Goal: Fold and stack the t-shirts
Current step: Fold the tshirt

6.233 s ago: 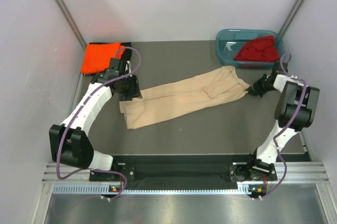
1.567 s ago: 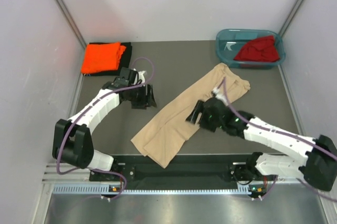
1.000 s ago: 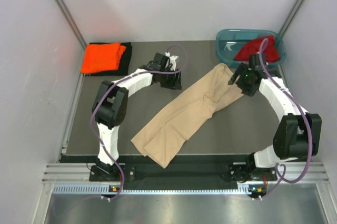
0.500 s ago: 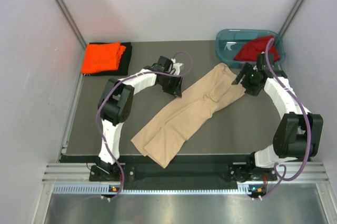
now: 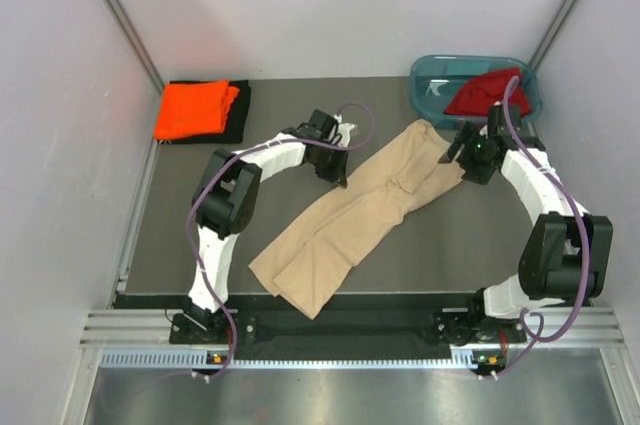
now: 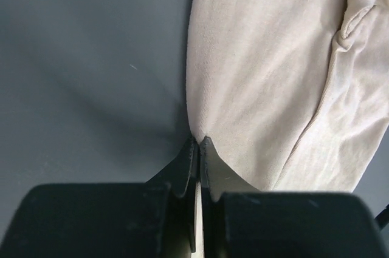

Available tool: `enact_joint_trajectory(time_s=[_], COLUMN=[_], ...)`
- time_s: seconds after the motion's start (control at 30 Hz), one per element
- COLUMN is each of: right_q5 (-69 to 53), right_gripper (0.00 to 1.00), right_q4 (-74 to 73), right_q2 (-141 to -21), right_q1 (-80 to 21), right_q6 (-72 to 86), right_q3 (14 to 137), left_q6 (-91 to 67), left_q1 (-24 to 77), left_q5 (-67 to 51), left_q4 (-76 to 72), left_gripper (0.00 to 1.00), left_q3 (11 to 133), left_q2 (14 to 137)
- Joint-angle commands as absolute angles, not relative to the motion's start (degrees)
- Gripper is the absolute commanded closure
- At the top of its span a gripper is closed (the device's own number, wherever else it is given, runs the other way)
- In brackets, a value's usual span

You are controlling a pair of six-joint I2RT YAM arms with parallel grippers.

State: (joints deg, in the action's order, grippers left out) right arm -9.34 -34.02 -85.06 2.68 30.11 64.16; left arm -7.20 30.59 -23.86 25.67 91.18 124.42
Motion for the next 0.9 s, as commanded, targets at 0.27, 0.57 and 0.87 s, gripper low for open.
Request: enact_joint_trajectory(time_s=[0.27,0.57,0.87], right_q5=[-10.8,-15.5,-15.7], right_gripper=[0.29,0.29,0.28], right_q4=[-32.9,-29.8,-24.5], right_q2=[-88.1,-96.9,-109.9], right_q1=[3.4,0.5,-7.3], right_q6=[28.7,28.0,30.8], right_q3=[65.1,69.4,80.5], left_q6=[-8.3,-7.6,-9.6], left_q1=[25.1,17.1,14.2], left_q5=[-14.4,-15.4,-16.0], left_q4=[27.4,27.6,27.2], left_gripper=[1.0,1.0,1.0], left_q3=[83.2,74.7,70.8], left_q2=[118.3,110.8,107.4])
